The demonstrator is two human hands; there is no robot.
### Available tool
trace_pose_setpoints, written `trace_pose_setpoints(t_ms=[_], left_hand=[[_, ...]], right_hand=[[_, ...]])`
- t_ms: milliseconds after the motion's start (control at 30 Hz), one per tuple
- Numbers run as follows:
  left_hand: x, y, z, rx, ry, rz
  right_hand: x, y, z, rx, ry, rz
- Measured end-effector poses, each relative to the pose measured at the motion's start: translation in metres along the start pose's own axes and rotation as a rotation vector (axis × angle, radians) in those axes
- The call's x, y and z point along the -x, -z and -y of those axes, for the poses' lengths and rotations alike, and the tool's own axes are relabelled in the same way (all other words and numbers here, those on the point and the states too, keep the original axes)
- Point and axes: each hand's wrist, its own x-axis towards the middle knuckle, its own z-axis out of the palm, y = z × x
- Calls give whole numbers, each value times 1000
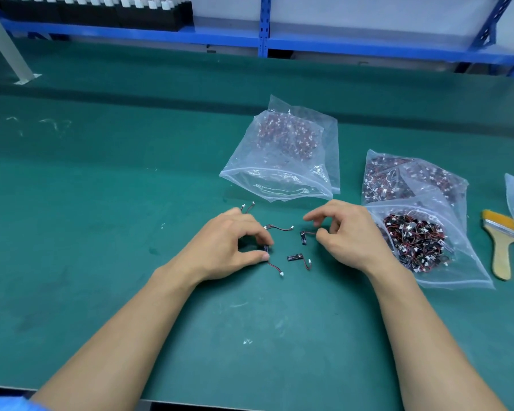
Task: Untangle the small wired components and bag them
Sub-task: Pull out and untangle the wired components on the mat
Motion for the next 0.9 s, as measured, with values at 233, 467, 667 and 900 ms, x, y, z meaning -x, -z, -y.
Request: trace_pose_setpoints(t_ms=[233,467,667,900], left_hand=[[-2,-7,-7,285,89,-129],[-3,-12,-11,401,116,-177],[-2,-15,-13,170,3,-82],[-6,-24,-22,-71,-125,74]], right_hand=[[9,-11,24,-376,96,138],[7,-12,26,-513,33,251],[-1,13,6,-353,-139,-50],[-2,13,-10,2,-285,-31]])
